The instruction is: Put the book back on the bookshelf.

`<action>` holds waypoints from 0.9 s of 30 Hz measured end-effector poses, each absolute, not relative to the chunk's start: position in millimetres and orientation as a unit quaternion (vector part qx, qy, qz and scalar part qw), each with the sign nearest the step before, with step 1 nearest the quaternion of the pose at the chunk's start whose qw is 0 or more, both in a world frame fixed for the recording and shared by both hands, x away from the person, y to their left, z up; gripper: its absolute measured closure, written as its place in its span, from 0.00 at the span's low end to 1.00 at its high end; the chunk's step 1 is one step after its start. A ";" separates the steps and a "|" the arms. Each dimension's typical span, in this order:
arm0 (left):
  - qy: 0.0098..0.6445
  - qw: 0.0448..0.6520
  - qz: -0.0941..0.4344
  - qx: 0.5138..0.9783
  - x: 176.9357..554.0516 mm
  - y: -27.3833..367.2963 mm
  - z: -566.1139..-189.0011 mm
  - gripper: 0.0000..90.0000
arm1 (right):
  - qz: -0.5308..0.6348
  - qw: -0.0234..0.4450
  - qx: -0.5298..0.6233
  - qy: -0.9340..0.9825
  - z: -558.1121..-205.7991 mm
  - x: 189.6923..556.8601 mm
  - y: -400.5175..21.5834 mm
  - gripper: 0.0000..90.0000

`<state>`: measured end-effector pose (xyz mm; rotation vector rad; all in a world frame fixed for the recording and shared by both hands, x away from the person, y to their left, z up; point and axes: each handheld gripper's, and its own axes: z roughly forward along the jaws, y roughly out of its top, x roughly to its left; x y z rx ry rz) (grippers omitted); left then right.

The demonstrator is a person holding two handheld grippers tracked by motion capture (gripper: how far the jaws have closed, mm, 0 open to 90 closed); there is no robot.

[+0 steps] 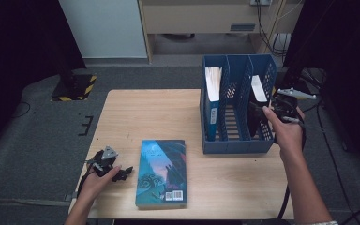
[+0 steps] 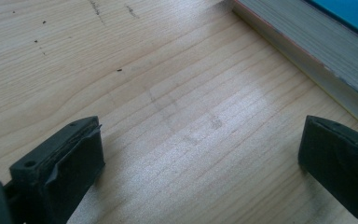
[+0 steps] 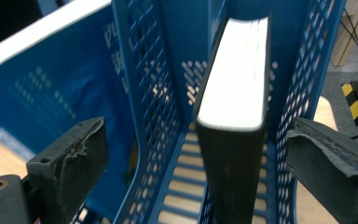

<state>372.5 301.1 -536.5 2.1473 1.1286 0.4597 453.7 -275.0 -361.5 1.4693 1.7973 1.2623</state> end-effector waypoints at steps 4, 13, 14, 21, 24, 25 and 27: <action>0.432 0.330 0.176 0.821 372.4 301.0 -536.5 0.00 | 0.463 0.245 0.535 0.663 -373.6 442.1 -272.5 0.07; 0.432 0.331 0.176 0.820 372.4 300.9 -536.7 0.00 | 0.474 0.235 0.522 0.669 -395.7 418.6 -264.2 0.08; 0.432 0.331 0.176 0.820 372.4 300.8 -536.7 0.00 | 0.477 0.232 0.520 0.670 -398.1 416.7 -261.9 0.09; 0.431 0.331 0.176 0.820 372.4 300.8 -536.7 0.00 | 0.476 0.224 0.501 0.688 -412.8 405.3 -240.5 0.11; 0.432 0.331 0.176 0.820 372.3 300.8 -536.8 0.00 | 0.475 0.227 0.495 0.691 -417.1 401.3 -232.7 0.13; 0.432 0.332 0.176 0.820 372.4 300.8 -536.8 0.00 | 0.478 0.229 0.496 0.688 -418.6 399.8 -230.5 0.14; 0.432 0.332 0.176 0.820 372.4 300.8 -536.7 0.00 | 0.474 0.231 0.489 0.695 -420.7 397.0 -225.9 0.15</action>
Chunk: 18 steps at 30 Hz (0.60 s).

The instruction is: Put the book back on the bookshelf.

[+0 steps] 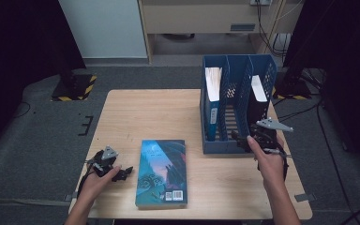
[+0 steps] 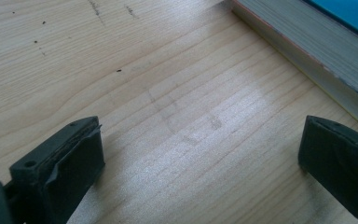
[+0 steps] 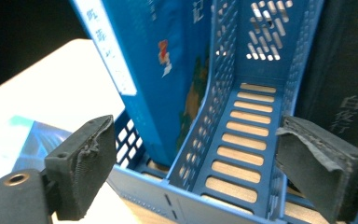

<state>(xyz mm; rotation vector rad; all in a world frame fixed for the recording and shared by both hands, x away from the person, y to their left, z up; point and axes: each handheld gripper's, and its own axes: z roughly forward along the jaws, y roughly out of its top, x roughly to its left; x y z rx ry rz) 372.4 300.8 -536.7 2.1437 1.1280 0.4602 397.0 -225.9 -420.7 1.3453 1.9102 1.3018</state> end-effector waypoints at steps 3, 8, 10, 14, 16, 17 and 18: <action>0.432 0.332 0.176 0.820 372.4 300.8 -536.8 0.00 | 0.471 0.236 0.476 0.704 -420.7 392.1 -218.8 0.16; 0.431 0.332 0.176 0.820 372.6 300.3 -536.7 0.00 | 0.461 0.235 0.448 0.729 -425.4 384.5 -201.5 0.17; 0.431 0.332 0.176 0.820 372.7 300.2 -536.8 0.00 | 0.461 0.227 0.445 0.733 -427.9 382.3 -194.3 0.16; 0.431 0.332 0.176 0.820 372.7 300.2 -536.8 0.00 | 0.458 0.217 0.434 0.745 -432.3 376.6 -179.3 0.14; 0.431 0.332 0.176 0.820 372.7 300.2 -536.8 0.00 | 0.456 0.210 0.433 0.749 -434.7 375.2 -172.4 0.13; 0.431 0.332 0.176 0.820 372.7 300.2 -536.8 0.00 | 0.455 0.208 0.431 0.751 -436.1 374.7 -169.4 0.13; 0.431 0.332 0.176 0.820 372.7 300.2 -536.8 0.00 | 0.454 0.205 0.430 0.753 -437.7 374.2 -165.9 0.13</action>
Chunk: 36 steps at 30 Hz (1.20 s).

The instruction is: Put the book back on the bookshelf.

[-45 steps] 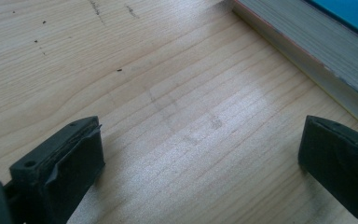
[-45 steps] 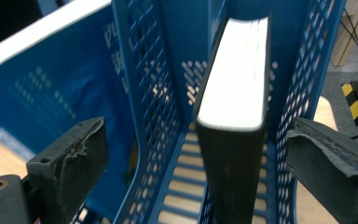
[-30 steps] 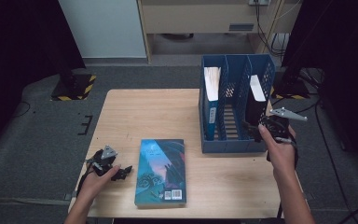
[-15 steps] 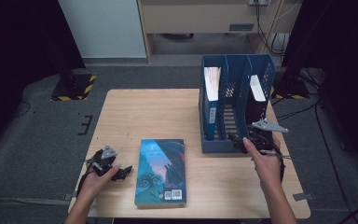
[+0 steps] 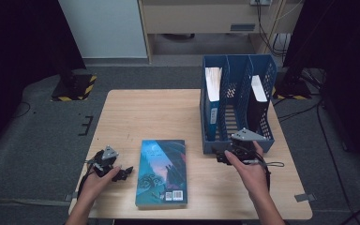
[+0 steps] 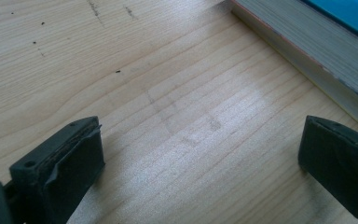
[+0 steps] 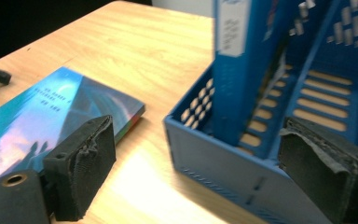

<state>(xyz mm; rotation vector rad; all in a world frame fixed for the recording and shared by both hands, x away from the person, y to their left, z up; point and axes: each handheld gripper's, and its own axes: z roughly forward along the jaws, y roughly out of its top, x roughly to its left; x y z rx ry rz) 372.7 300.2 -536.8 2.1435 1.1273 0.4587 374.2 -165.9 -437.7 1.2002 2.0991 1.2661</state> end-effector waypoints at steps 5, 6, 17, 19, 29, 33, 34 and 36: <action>0.433 0.331 0.176 0.820 372.7 300.0 -536.6 0.00 | 0.449 0.191 0.416 0.768 -444.7 372.2 -150.0 0.13; 0.433 0.331 0.176 0.820 372.7 300.0 -536.6 0.00 | 0.448 0.189 0.413 0.770 -445.9 372.2 -147.4 0.13; 0.436 0.329 0.165 0.821 373.1 300.5 -532.7 0.03 | 0.441 0.135 0.385 0.799 -461.6 368.9 -103.8 0.19; 0.438 0.329 0.165 0.820 373.3 301.4 -530.7 0.05 | 0.437 0.128 0.376 0.807 -464.9 367.3 -95.5 0.20; 0.416 0.391 0.154 0.807 361.3 286.9 -506.8 0.11 | 0.426 0.073 0.360 0.827 -492.6 362.0 -67.9 0.24; 0.400 0.406 0.141 0.809 353.4 275.4 -502.3 0.12 | 0.414 0.052 0.353 0.838 -503.0 360.4 -62.3 0.25; 0.394 0.408 0.140 0.812 351.2 271.9 -501.8 0.12 | 0.410 0.045 0.352 0.840 -505.1 360.1 -61.7 0.25; 0.385 0.416 0.138 0.812 347.3 265.4 -500.2 0.13 | 0.406 0.038 0.354 0.842 -509.5 359.7 -60.6 0.25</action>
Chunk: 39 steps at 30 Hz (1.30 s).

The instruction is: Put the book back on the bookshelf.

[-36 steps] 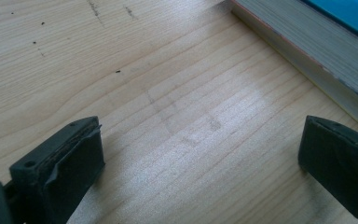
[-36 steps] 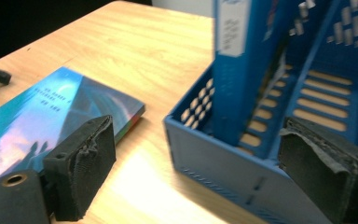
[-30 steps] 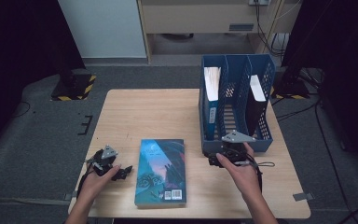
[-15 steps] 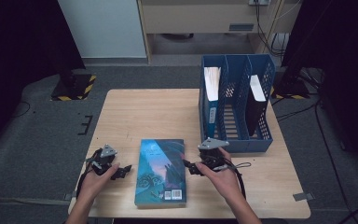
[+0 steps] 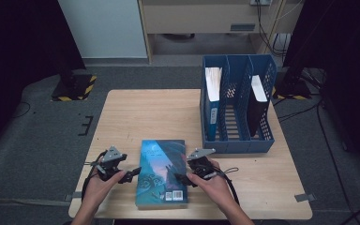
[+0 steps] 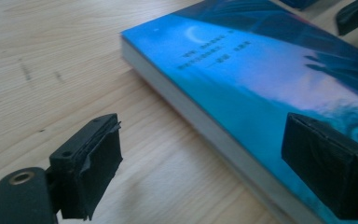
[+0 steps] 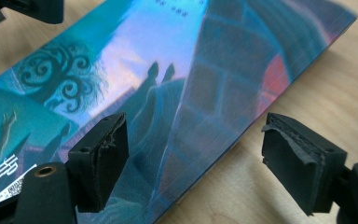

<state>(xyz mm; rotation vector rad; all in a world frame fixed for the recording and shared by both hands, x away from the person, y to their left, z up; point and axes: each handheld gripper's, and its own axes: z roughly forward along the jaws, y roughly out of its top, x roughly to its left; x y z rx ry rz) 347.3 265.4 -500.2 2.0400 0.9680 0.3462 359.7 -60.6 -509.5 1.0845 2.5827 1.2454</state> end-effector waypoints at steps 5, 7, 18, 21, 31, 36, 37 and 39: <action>0.371 0.416 0.117 0.822 343.6 252.1 -503.1 0.15 | 0.407 0.023 0.358 0.840 -515.0 359.5 -60.1 0.23; 0.367 0.413 0.115 0.825 343.6 248.6 -504.5 0.15 | 0.409 0.020 0.363 0.837 -516.3 359.8 -60.4 0.22; 0.365 0.413 0.078 0.831 346.1 244.7 -511.9 0.22 | 0.413 -0.003 0.368 0.833 -519.8 359.4 -58.3 0.19; 0.365 0.415 0.072 0.830 347.8 245.9 -512.8 0.22 | 0.409 0.000 0.365 0.836 -519.1 358.9 -58.2 0.19; 0.367 0.429 0.060 0.823 358.3 250.2 -517.4 0.22 | 0.408 -0.001 0.363 0.838 -518.9 357.8 -58.4 0.19; 0.363 0.431 0.060 0.824 359.0 250.8 -517.8 0.22 | 0.409 -0.025 0.369 0.834 -521.3 360.8 -60.8 0.19; 0.362 0.431 0.059 0.824 359.3 250.9 -518.0 0.22 | 0.410 -0.027 0.371 0.832 -521.8 361.0 -61.1 0.19; 0.360 0.432 0.060 0.825 360.3 250.6 -518.2 0.22 | 0.413 -0.036 0.376 0.829 -523.5 361.8 -62.2 0.18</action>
